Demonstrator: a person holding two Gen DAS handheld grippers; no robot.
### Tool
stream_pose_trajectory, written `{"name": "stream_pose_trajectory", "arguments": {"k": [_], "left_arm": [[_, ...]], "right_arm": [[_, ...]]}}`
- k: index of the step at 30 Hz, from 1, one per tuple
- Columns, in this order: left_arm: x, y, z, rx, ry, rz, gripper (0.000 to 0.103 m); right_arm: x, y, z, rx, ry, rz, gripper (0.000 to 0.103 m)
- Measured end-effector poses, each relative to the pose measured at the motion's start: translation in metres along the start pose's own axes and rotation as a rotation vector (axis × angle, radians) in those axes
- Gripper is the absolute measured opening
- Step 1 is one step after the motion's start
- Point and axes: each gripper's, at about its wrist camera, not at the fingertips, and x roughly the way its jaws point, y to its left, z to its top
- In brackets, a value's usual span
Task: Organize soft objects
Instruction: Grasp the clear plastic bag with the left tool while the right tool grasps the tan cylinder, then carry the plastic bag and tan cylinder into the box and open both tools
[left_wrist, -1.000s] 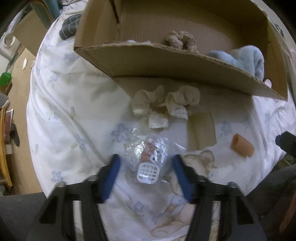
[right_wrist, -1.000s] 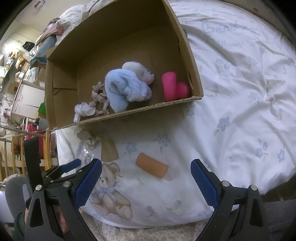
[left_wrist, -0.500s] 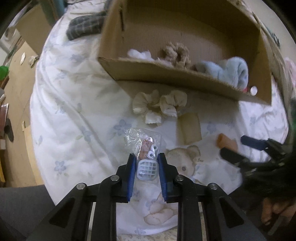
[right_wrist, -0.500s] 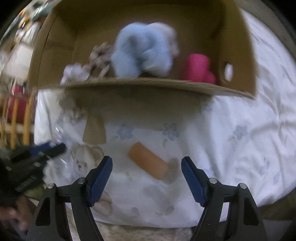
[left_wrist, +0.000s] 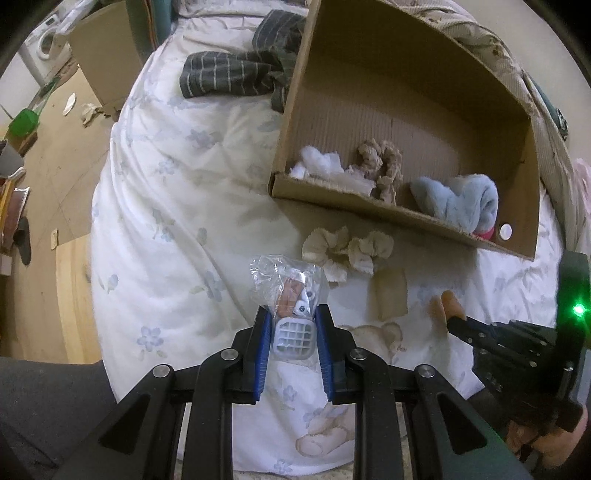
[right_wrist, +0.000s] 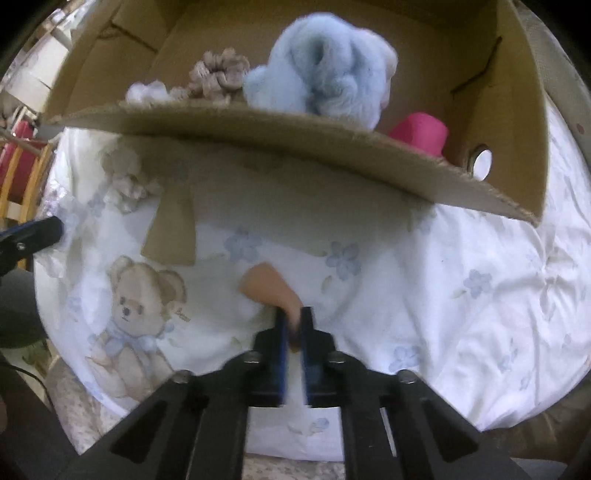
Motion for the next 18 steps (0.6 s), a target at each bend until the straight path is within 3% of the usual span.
{"name": "stream_pose_trajectory", "arguments": {"k": [14,18], "left_arm": [[-0.010,0.008,0.000,-0.033,-0.048,0.034,0.021],[-0.023,0.006,-0.002,-0.033,-0.094,0.047,0.021]], "right_arm": [[-0.052,0.011,-0.005,-0.007,-0.152,0.138,0.005],[-0.066,-0.006,-0.013,0.049,-0.196,0.238,0.005]]}}
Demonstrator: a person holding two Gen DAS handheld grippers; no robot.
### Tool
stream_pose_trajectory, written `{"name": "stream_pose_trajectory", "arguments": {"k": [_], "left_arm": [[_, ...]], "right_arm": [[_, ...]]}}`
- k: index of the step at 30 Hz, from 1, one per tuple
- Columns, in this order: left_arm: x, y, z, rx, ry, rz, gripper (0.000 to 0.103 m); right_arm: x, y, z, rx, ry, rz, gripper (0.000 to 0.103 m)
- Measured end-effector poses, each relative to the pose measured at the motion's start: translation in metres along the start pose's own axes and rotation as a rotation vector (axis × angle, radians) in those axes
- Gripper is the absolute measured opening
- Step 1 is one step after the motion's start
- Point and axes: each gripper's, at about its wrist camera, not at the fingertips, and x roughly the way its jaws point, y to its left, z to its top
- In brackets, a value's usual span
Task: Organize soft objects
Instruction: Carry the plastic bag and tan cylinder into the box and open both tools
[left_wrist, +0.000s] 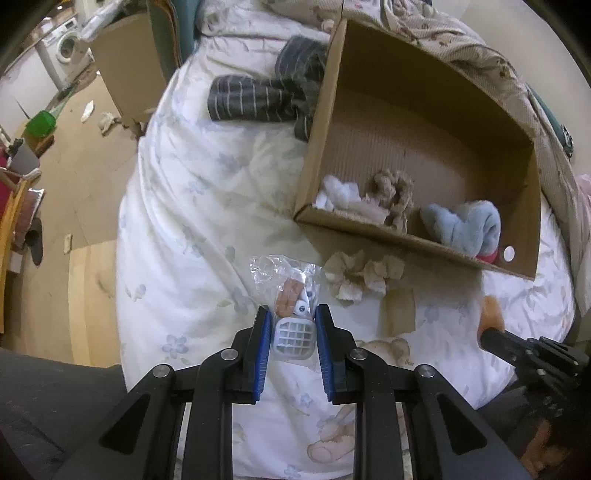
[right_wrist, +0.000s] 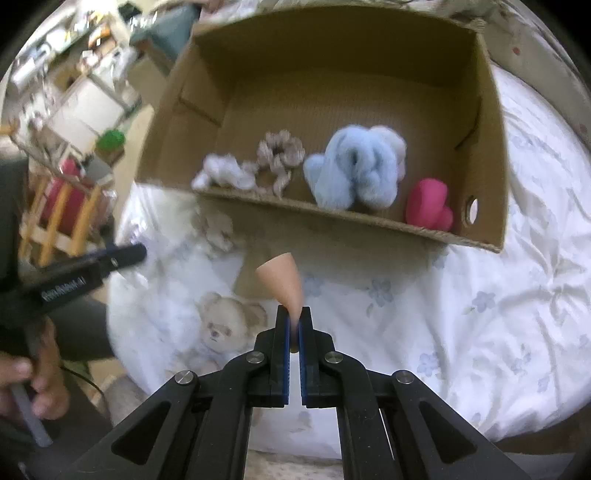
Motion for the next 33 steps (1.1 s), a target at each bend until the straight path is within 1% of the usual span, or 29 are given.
{"name": "stream_pose_trajectory", "arguments": {"k": [4,7,12,16,21,25,33], "left_arm": [[-0.007,-0.003,-0.001,0.013,-0.032,0.013,0.021],[-0.014,-0.005,-0.001,0.022,-0.065,0.019,0.021],[-0.039,-0.010,0.004,0.019,-0.125,-0.011,0.021],[-0.060,-0.016,0.015,0.027,-0.169,-0.042,0.021],[-0.075,-0.026,0.032,0.059,-0.194,-0.063,0.021],[-0.079,-0.032,0.048,0.080,-0.207,-0.068,0.021],[-0.078,-0.040,0.077,0.103,-0.232,-0.063,0.021]], "right_arm": [[-0.015,-0.007,0.005,0.056,-0.056,0.106,0.005],[-0.024,-0.007,0.009,0.083,-0.100,0.162,0.005],[-0.038,-0.001,0.010,0.082,-0.177,0.215,0.005],[-0.053,0.000,0.012,0.074,-0.219,0.231,0.005],[-0.069,-0.001,0.023,0.082,-0.258,0.252,0.005],[-0.077,0.000,0.038,0.083,-0.279,0.254,0.005],[-0.073,-0.001,0.067,0.085,-0.291,0.236,0.005]]}}
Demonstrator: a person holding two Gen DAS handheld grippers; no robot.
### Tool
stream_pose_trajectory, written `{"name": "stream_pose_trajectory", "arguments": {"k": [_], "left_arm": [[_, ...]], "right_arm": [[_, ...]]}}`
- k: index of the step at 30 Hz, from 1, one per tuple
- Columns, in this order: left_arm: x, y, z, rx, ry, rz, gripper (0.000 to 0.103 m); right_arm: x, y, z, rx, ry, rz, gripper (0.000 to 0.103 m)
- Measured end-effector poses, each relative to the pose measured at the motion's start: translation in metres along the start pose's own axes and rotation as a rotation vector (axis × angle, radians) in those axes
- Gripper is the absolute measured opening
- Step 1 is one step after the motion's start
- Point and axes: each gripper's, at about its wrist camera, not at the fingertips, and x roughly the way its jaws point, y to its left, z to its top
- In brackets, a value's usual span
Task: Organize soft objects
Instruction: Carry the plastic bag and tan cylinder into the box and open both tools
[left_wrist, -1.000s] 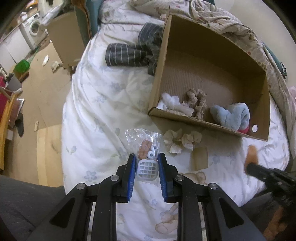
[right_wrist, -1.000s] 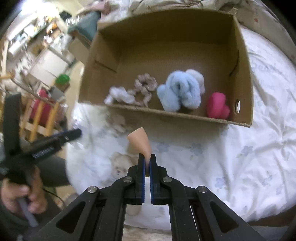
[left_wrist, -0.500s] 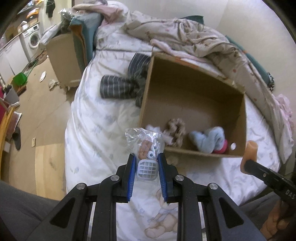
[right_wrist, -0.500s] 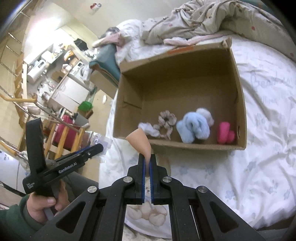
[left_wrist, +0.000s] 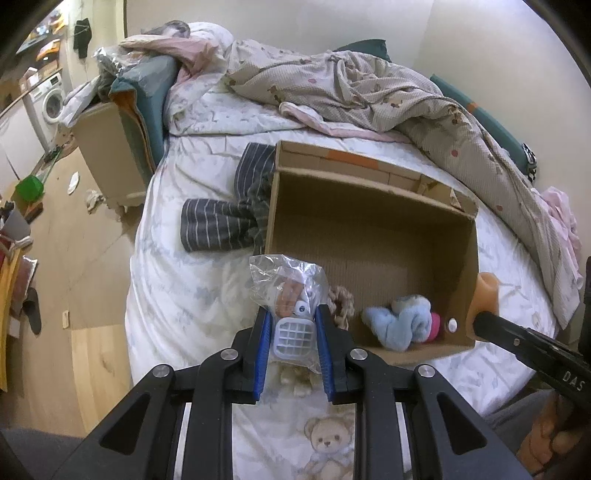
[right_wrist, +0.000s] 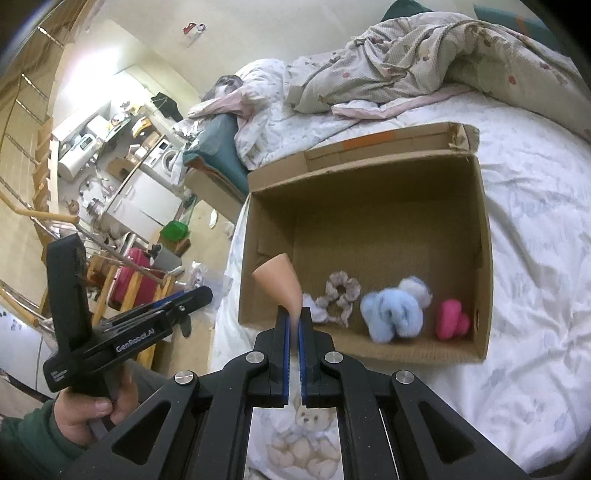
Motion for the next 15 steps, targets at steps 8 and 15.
{"name": "stream_pose_trajectory", "arguments": {"k": [8,15], "left_arm": [[0.025,-0.005,0.020,0.029,-0.012,0.002,0.021],[0.053,-0.008,0.013,0.059,0.024,-0.024,0.021]], "right_arm": [[0.033,-0.024,0.004,0.056,0.036,-0.022,0.005],[0.050,-0.033,-0.001,0.054,0.076,-0.078,0.006]]}}
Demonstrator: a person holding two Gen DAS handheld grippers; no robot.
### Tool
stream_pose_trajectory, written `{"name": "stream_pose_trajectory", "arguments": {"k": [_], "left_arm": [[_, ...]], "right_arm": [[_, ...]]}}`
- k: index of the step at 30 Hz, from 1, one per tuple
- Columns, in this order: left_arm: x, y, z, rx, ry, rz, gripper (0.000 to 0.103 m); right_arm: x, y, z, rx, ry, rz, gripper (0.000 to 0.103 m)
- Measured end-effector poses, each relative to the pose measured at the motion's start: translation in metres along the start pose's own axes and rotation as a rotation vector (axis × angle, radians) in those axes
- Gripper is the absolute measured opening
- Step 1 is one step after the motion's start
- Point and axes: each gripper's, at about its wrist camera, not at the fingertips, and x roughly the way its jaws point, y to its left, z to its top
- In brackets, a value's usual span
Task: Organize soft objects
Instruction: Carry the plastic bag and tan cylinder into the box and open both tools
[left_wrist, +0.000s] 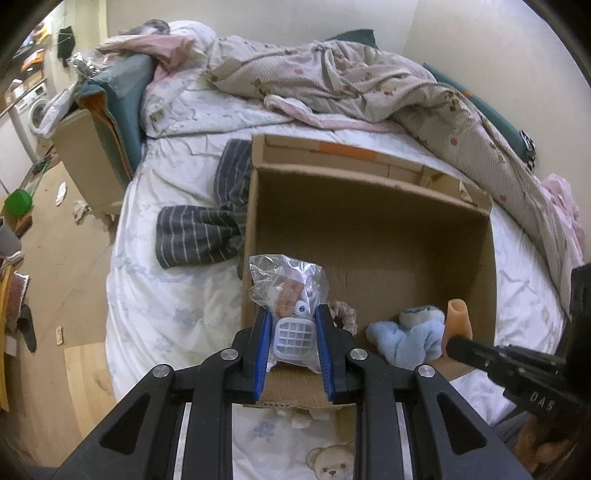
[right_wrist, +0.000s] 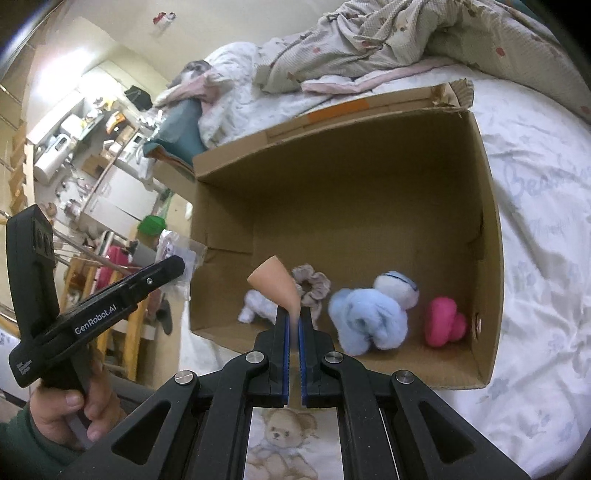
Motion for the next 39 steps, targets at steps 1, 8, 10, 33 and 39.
{"name": "stream_pose_trajectory", "arguments": {"k": [1,8,10,33,39], "left_arm": [[0.002,0.001,-0.001,0.004,0.001,-0.001,0.021],[0.016,0.007,-0.008,-0.016,0.025,-0.025,0.021],[0.017,0.005,-0.009,-0.015,0.027,-0.033,0.021],[0.024,-0.012,-0.008,0.023,0.036,-0.054,0.021],[0.024,-0.010,-0.009,0.011,0.031,-0.043,0.021]], "right_arm": [[0.002,-0.002,0.000,0.004,0.004,-0.006,0.006],[0.014,-0.002,0.003,-0.003,0.030,-0.010,0.006],[0.018,-0.001,0.002,-0.011,0.042,-0.020,0.006],[0.037,-0.006,-0.003,-0.002,0.100,-0.071,0.006],[0.033,-0.010,-0.002,0.014,0.082,-0.066,0.007]]}}
